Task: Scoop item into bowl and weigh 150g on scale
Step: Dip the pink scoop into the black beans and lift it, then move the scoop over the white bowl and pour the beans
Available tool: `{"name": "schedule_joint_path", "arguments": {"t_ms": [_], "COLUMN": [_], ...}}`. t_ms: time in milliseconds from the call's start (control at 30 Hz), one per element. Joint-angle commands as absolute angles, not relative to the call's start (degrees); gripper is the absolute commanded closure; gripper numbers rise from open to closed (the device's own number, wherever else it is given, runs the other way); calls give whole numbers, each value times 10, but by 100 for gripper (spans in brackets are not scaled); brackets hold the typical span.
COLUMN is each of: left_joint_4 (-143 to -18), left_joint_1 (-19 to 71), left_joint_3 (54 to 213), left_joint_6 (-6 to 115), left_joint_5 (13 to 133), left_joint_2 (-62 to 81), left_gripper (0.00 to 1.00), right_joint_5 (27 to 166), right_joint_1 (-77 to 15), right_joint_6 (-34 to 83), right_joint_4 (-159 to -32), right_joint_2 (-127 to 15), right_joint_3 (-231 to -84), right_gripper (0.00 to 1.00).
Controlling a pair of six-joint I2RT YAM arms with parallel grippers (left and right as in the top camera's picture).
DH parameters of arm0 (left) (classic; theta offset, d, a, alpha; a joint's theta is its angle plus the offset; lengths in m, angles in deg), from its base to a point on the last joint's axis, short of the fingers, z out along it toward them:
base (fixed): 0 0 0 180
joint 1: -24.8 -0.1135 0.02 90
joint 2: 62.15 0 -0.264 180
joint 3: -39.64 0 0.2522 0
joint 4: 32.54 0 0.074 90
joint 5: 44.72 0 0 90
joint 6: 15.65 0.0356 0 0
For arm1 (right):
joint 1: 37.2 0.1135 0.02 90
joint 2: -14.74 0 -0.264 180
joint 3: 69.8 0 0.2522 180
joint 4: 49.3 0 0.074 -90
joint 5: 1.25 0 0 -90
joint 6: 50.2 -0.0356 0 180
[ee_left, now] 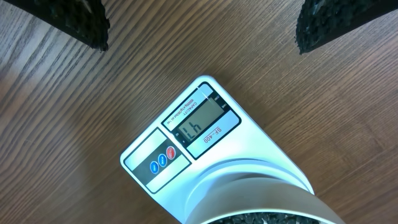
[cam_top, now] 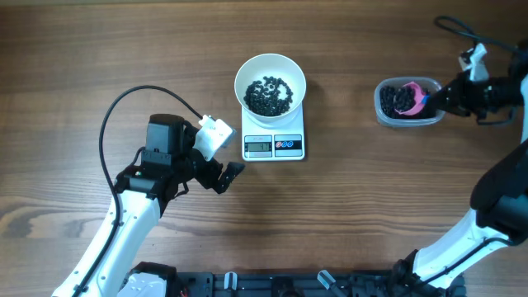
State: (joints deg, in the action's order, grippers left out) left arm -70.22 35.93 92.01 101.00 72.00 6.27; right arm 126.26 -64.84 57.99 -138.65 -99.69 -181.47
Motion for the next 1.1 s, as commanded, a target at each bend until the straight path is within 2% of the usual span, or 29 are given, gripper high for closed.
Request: {"name": "schedule_joint_path", "arguments": {"t_ms": [0,267,633,767,1067], "left_joint_4": [-701,-701,-701,-701,-701], "left_joint_1": [357,357,357,357,357], "left_joint_3": [916,916,916,916,916], "left_joint_6": [1007,1007,1007,1007,1007], "left_joint_5": [729,729,729,729,729], "left_joint_2": [63,63,63,63,63], "left_gripper": [0,0,0,0,0], "right_joint_5": [1326,1413,1558,1568,1606], "right_joint_1": [-679,-725,-707,-667,-501], "right_joint_6": [610,671,778,770,736], "right_joint_4": [-1404,-1449,-1544,-1554,-1550], "right_joint_2": [-1005,-1005,-1005,-1005,-1005], "right_joint_3": [-1819,-1819,-1819,-1819,-1848], "right_gripper": [96,96,96,96,95]}}
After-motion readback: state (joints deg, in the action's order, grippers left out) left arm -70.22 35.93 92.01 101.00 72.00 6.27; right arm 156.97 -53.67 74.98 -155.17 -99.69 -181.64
